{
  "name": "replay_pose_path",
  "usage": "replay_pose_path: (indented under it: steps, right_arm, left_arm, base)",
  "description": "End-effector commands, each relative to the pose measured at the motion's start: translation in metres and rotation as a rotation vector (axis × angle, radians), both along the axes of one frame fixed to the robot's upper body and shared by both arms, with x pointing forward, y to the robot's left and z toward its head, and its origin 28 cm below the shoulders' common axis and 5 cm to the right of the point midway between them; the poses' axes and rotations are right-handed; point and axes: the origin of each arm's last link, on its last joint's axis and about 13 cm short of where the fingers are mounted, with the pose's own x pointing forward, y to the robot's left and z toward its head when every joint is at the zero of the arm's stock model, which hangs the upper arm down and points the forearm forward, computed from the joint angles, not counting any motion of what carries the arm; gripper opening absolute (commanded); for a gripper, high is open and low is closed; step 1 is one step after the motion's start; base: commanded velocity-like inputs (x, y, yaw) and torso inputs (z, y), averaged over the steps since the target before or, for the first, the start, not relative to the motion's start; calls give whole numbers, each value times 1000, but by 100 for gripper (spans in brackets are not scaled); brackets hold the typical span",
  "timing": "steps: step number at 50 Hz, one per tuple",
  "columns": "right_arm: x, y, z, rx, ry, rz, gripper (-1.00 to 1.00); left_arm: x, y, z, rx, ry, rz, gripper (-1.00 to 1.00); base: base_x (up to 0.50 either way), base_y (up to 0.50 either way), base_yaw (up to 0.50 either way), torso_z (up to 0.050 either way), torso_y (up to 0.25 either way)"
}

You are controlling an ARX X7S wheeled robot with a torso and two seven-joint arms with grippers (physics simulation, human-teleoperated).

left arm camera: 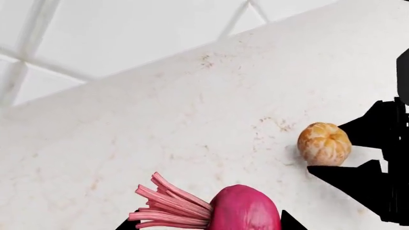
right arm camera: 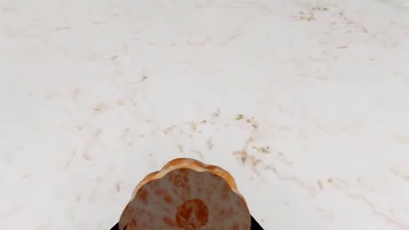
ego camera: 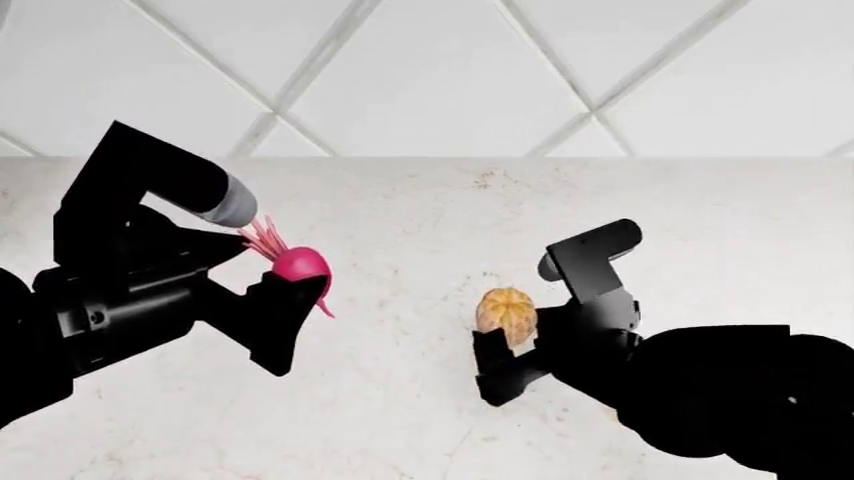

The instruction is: Pick the beet, tangerine from the counter and place them in the cabinet. Then close the cabinet.

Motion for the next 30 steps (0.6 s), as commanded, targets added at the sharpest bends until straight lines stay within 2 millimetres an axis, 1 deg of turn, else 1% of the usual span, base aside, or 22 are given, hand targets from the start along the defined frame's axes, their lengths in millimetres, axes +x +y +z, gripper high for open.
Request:
replay_pose_path:
  steps: [1, 7, 12, 14, 18, 22, 25, 30]
  right_arm:
    - [-6, 0, 26, 59, -169, -16, -100]
    - [-19, 0, 51, 90, -275, -14, -100]
    - [-28, 0, 65, 117, -331, -6, -100]
    - [-30, 0, 66, 124, -341, -3, -100]
    - [-32, 3, 67, 122, -347, 10, -100]
    - [-31, 6, 65, 107, -340, 14, -100]
    - [-30, 7, 63, 102, -333, 9, -100]
    - [-30, 9, 62, 101, -324, 11, -100]
  left_arm:
    - [0, 3, 9, -37, -26, 31, -100]
    - [-3, 5, 20, -58, -56, 45, -100]
    - [-7, 6, 30, -72, -85, 53, -100]
    - [-8, 7, 36, -84, -108, 64, -100]
    - [-17, 5, 57, -95, -177, 71, -100]
    - [-28, 0, 79, -85, -303, 97, -100]
    - [-37, -2, 94, -101, -366, 98, -100]
    - [-49, -2, 109, -117, -422, 68, -100]
  base:
    - [0, 0, 0, 0, 0]
    - [0, 0, 0, 0, 0]
    - [0, 0, 0, 0, 0]
    - [0, 0, 0, 0, 0]
    - [0, 0, 0, 0, 0]
    - [0, 0, 0, 0, 0]
    - [0, 0, 0, 0, 0]
    - [0, 0, 0, 0, 0]
